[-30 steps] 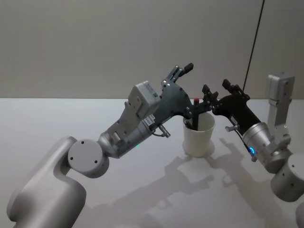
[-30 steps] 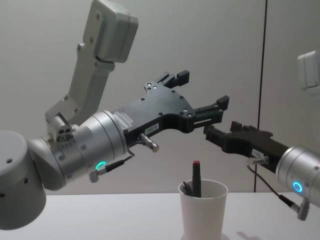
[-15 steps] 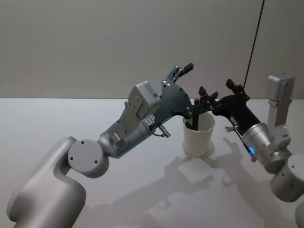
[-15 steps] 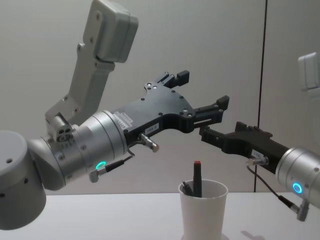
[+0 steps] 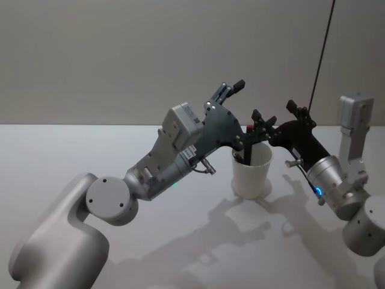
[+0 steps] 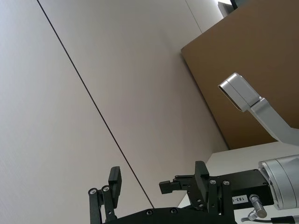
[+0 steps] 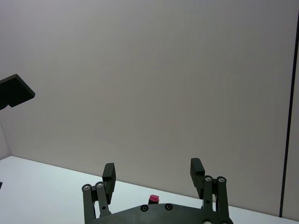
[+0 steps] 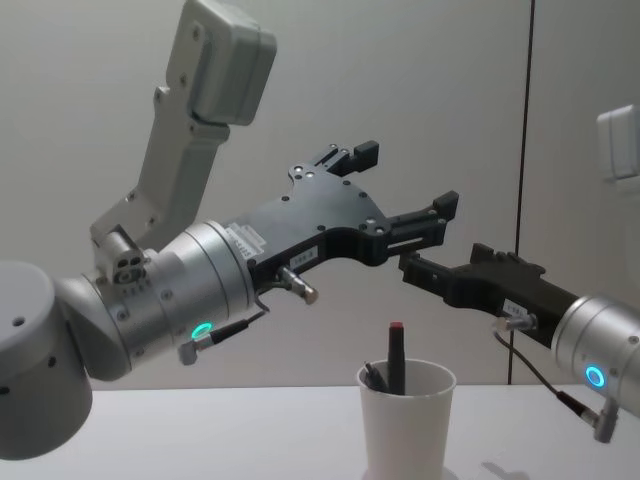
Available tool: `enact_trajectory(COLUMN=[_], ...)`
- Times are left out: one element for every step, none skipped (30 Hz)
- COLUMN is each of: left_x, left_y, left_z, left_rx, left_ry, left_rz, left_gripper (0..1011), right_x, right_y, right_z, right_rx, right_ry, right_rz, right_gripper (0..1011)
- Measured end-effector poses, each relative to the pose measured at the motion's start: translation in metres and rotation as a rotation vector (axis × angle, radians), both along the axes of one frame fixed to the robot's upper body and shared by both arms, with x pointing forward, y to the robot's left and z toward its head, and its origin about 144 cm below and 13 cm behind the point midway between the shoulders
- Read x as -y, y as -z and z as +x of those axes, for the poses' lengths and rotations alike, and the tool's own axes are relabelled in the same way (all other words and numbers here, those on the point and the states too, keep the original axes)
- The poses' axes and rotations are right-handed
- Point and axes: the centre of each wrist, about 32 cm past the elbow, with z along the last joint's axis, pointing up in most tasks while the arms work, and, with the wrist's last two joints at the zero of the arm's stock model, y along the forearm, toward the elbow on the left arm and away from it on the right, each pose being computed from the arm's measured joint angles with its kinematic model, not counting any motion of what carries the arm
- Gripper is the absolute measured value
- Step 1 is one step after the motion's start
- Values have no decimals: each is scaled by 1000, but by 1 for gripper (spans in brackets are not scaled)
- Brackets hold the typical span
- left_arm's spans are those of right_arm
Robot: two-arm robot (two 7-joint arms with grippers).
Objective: Place the pen into the pen holder.
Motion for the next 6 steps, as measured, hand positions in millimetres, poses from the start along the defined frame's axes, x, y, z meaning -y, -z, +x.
enact_trajectory(left_x=[0, 0, 0, 0, 0, 0], left_y=[0, 0, 0, 0, 0, 0], left_z=[0, 0, 0, 0, 0, 0], left_rx=[0, 0, 0, 0, 0, 0], left_ry=[0, 0, 0, 0, 0, 0], left_rz=[0, 0, 0, 0, 0, 0], left_gripper=[1000, 1000, 1000, 1000, 999, 1000], right_x=[0, 0, 0, 0, 0, 0], right_y=[0, 0, 0, 0, 0, 0], right_z=[0, 0, 0, 0, 0, 0], right_rx=[0, 0, 0, 0, 0, 0], right_ry=[0, 0, 0, 0, 0, 0], right_rz=[0, 0, 0, 0, 0, 0], right_gripper=[1001, 1001, 1001, 1001, 1001, 1002])
